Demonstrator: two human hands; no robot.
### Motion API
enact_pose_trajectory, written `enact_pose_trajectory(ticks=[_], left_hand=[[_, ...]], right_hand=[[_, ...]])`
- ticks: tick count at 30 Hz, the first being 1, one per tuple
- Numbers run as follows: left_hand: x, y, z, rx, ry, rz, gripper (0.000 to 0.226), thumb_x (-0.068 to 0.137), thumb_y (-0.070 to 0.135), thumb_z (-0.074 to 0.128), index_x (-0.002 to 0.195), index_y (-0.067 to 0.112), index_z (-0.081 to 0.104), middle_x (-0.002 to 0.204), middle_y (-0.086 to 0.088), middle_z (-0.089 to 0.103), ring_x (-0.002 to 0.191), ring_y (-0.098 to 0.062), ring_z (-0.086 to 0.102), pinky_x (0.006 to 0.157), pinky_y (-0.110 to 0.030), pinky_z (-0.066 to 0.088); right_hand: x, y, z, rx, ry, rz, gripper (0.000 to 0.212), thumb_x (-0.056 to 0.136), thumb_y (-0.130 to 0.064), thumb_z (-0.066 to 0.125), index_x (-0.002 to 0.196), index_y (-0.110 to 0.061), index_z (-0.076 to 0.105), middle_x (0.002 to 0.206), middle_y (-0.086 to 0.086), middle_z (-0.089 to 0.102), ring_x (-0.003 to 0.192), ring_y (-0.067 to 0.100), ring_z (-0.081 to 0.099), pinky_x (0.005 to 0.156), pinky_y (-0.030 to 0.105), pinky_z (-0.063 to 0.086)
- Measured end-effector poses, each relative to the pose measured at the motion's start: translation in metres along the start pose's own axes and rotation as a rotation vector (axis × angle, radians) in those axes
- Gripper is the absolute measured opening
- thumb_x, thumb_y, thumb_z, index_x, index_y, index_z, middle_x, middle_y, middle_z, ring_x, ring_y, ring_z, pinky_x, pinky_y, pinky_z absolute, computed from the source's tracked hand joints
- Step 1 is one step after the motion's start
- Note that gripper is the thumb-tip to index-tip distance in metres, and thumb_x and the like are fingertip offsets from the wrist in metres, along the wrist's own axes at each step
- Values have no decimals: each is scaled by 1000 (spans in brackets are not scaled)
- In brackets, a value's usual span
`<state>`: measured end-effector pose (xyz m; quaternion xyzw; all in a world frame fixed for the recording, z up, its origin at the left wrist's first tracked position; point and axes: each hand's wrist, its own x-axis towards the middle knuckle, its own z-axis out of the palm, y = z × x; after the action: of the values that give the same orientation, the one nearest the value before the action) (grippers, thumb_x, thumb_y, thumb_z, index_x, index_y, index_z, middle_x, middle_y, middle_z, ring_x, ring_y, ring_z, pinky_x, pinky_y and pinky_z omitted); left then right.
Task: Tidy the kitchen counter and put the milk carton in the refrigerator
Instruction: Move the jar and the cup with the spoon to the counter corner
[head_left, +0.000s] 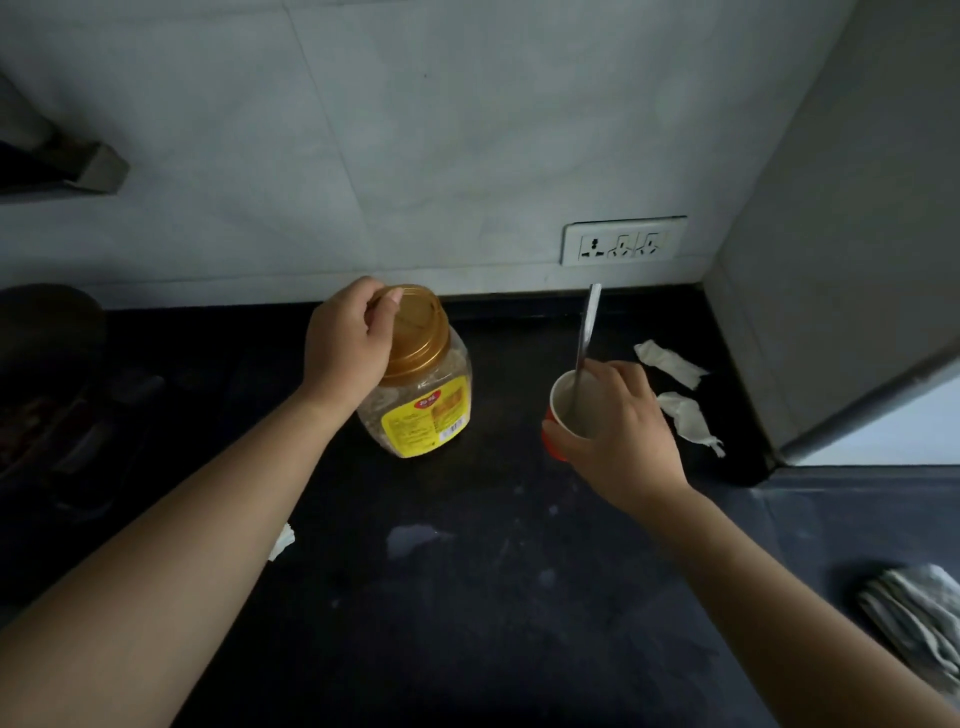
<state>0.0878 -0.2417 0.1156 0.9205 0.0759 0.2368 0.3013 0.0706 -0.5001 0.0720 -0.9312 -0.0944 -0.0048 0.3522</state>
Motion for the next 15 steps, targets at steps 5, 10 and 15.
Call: enact_pose_trajectory(ticks=[5, 10, 15], left_hand=[[-24, 12, -37, -6, 63, 48, 27, 94, 28, 49, 81, 6, 60, 73, -8, 61, 67, -17, 54, 56, -8, 33], [-84, 14, -78, -118, 134, 35, 24, 93, 27, 51, 81, 9, 60, 68, 1, 58, 60, -6, 51, 57, -7, 34], [-154, 11, -116, -172, 184, -25, 17, 94, 29, 49, 83, 19, 59, 69, 17, 55, 67, 2, 56, 59, -4, 37]], right_hand=[[-47, -16, 0, 27, 19, -26, 64, 68, -39, 73, 124, -28, 45, 123, -4, 41, 113, 19, 46, 83, 28, 41], [-111, -37, 8, 81, 16, 31, 63, 73, -39, 72, 128, -26, 43, 122, -7, 39, 113, 18, 45, 85, 28, 40], [-178, -66, 19, 58, 9, -26, 59, 76, -38, 69, 128, -25, 43, 113, -14, 31, 104, 9, 41, 77, 25, 38]])
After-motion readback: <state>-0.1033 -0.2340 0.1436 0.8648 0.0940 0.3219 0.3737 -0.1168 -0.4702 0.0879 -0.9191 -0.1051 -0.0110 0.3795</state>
